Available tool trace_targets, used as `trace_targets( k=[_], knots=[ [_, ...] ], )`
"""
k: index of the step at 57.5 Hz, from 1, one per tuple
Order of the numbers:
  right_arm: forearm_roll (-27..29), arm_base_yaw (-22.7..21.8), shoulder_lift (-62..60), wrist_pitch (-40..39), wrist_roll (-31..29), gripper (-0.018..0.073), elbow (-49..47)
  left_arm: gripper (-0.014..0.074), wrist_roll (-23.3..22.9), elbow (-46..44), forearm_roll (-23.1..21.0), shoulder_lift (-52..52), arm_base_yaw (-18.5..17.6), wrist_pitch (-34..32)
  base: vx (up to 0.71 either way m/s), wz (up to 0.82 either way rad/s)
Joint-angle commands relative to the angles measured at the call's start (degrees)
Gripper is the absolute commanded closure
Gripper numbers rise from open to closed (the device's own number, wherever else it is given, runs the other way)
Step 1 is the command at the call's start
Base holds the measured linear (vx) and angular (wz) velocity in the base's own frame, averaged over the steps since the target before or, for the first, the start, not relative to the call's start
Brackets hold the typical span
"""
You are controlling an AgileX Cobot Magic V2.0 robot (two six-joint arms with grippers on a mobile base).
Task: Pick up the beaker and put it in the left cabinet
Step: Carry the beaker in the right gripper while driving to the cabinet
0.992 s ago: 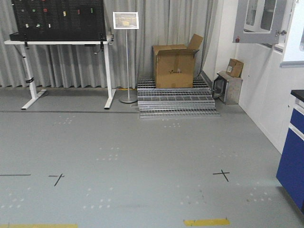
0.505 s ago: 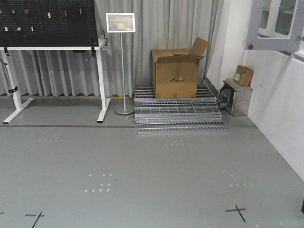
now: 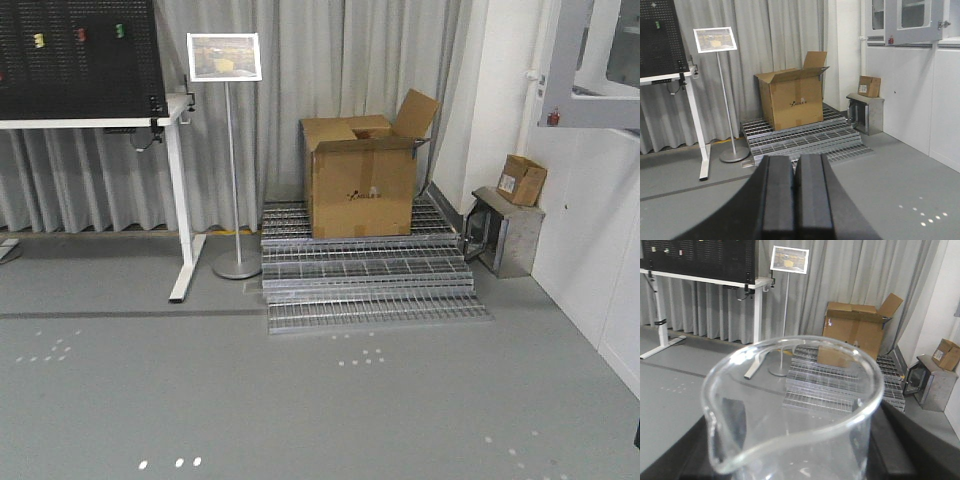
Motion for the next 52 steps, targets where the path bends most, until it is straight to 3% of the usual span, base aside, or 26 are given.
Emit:
trace_targets(
  k=[1,52],
  knots=[
    [-1.61,-0.13,0.17,-3.05,-0.35,0.0562,-1.8,0.0595,-0.2,0.94,-0.42,-1.03,-0.19,-4.77,0.75,-0.11],
    [-1.61,-0.13,0.17,-3.05,-0.35,0.0562,-1.8,0.0595,-0.2,0.94,-0.42,-1.03,-0.19,-4.77,0.69,-0.09]
  ],
)
